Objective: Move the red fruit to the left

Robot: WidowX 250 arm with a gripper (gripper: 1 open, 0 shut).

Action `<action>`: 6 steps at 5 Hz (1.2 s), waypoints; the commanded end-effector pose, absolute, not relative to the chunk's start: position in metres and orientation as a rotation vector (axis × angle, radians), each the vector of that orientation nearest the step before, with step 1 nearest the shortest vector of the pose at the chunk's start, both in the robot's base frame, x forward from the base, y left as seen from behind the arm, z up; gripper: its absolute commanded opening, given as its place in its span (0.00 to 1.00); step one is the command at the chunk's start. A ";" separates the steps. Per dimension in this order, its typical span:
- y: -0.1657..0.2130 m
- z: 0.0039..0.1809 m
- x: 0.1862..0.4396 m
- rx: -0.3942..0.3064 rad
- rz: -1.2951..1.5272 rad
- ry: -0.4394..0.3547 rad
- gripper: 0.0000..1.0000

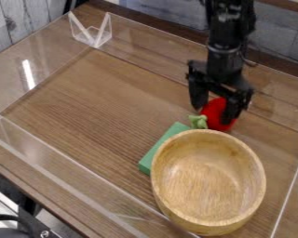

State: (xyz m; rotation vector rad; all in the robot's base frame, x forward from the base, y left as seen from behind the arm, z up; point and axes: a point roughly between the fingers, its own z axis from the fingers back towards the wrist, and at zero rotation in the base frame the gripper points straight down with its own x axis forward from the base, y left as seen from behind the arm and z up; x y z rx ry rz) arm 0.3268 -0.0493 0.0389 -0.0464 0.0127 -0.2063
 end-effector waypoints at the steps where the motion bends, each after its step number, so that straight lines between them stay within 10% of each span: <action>1: -0.058 0.059 0.337 -0.040 -0.191 -0.050 0.00; 3: -0.055 0.099 0.330 -0.054 -0.139 -0.120 0.00; 6: 0.054 0.125 0.332 -0.019 -0.025 -0.190 0.00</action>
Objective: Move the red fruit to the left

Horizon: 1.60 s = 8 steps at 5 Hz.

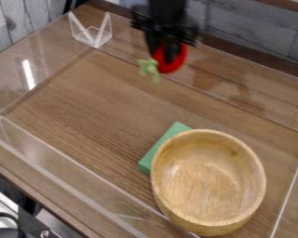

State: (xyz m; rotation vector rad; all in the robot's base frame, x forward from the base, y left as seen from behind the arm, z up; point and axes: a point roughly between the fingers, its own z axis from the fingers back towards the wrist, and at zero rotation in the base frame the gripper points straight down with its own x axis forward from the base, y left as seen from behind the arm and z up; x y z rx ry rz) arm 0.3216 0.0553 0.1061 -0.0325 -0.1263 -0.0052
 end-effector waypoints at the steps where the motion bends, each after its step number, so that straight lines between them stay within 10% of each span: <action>1: 0.057 0.103 0.336 -0.023 -0.075 -0.183 0.00; 3: 0.071 0.066 0.342 -0.019 -0.154 -0.173 0.00; 4: 0.075 0.068 0.340 -0.022 -0.147 -0.174 1.00; 5: 0.079 0.070 0.338 -0.025 -0.137 -0.174 1.00; 6: 0.074 0.070 0.335 -0.025 -0.158 -0.172 0.00; 8: 0.068 0.078 0.326 -0.023 -0.131 -0.182 0.00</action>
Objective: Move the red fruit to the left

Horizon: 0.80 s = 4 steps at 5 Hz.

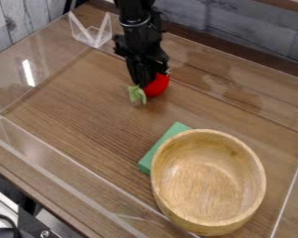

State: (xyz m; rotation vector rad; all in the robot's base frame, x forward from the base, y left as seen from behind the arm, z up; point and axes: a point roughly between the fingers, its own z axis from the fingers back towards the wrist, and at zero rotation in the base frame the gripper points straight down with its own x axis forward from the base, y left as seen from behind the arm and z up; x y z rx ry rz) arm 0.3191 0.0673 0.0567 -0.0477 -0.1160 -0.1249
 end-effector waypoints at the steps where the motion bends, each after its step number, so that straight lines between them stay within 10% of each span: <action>1: 0.068 0.078 0.321 -0.020 -0.089 -0.185 0.00; 4: 0.084 0.104 0.345 -0.020 -0.041 -0.200 0.00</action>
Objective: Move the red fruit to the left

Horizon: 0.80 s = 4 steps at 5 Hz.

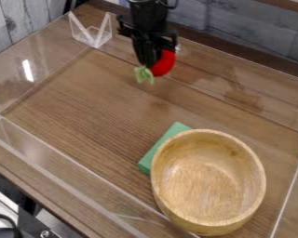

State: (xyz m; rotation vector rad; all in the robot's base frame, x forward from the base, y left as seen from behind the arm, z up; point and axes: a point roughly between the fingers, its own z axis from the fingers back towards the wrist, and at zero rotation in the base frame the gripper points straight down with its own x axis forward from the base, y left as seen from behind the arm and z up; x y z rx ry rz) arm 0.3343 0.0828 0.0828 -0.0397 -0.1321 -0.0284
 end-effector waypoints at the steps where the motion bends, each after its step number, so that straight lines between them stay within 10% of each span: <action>1: 0.104 0.112 0.340 -0.023 -0.022 -0.204 0.00; 4: 0.142 0.096 0.329 -0.004 -0.009 -0.173 0.00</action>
